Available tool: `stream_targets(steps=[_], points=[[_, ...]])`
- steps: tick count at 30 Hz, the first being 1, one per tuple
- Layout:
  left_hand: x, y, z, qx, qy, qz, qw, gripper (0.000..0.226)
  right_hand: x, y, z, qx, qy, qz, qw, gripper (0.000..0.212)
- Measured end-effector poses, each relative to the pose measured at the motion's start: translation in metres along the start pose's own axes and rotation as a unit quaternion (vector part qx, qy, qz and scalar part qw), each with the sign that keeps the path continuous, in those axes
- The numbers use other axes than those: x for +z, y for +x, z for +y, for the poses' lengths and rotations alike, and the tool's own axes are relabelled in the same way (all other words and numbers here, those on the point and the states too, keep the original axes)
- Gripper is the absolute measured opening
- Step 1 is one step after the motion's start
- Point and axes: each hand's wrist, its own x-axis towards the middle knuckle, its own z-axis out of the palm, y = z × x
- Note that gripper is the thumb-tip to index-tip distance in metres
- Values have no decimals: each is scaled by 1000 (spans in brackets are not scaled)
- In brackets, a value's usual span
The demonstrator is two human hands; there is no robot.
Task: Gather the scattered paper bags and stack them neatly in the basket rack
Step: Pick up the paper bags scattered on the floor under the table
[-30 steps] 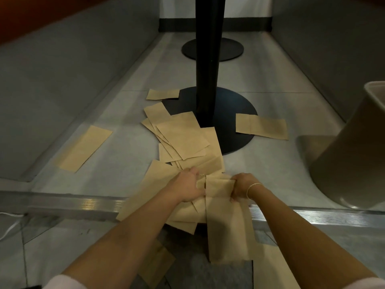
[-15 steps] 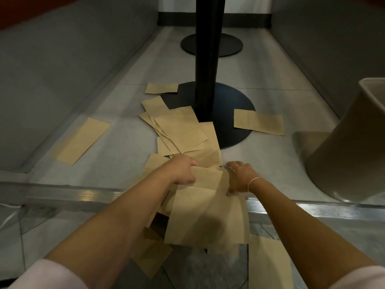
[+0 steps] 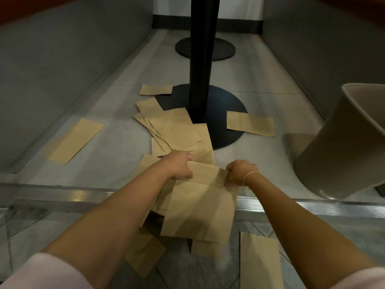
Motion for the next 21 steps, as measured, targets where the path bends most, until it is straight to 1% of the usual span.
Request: stream_targets(steps=[2, 5, 7, 8, 11, 13, 14, 16, 17, 19, 20, 21], points=[[-1, -2, 5, 1, -9, 12, 1000, 30, -16, -6, 1, -32, 69, -19, 997, 22], [-6, -5, 12, 7, -38, 82, 996, 6, -45, -24, 0, -84, 151, 3, 985, 24], [-13, -8, 18, 26, -66, 123, 990, 20, -64, -36, 1, -109, 192, 13, 975, 25], [-16, -10, 22, 31, -95, 137, 986, 22, -74, -41, 3, -116, 205, 12, 972, 26], [-25, -19, 37, 41, -180, 172, 968, 13, -103, -56, 10, -117, 261, 7, 958, 32], [-30, -20, 51, 66, -199, 193, 959, 11, -122, -65, 15, -115, 302, 6, 946, 28], [-33, -20, 59, 80, -197, 203, 956, 12, -131, -70, 17, -120, 292, 11, 949, 26], [-42, -19, 81, 106, -186, 229, 950, 16, -148, -75, 20, -132, 207, 34, 969, 29], [-48, -18, 93, 118, -178, 244, 946, 17, -155, -79, 22, -128, 161, 61, 977, 31], [-59, -15, 116, 132, -163, 287, 935, 10, -172, -85, 26, -108, 90, 135, 981, 32], [-65, -14, 127, 135, -164, 306, 928, 12, -182, -88, 31, -95, 63, 172, 979, 32], [-69, -12, 138, 136, -169, 316, 923, 24, -193, -92, 36, -80, 47, 201, 975, 33]])
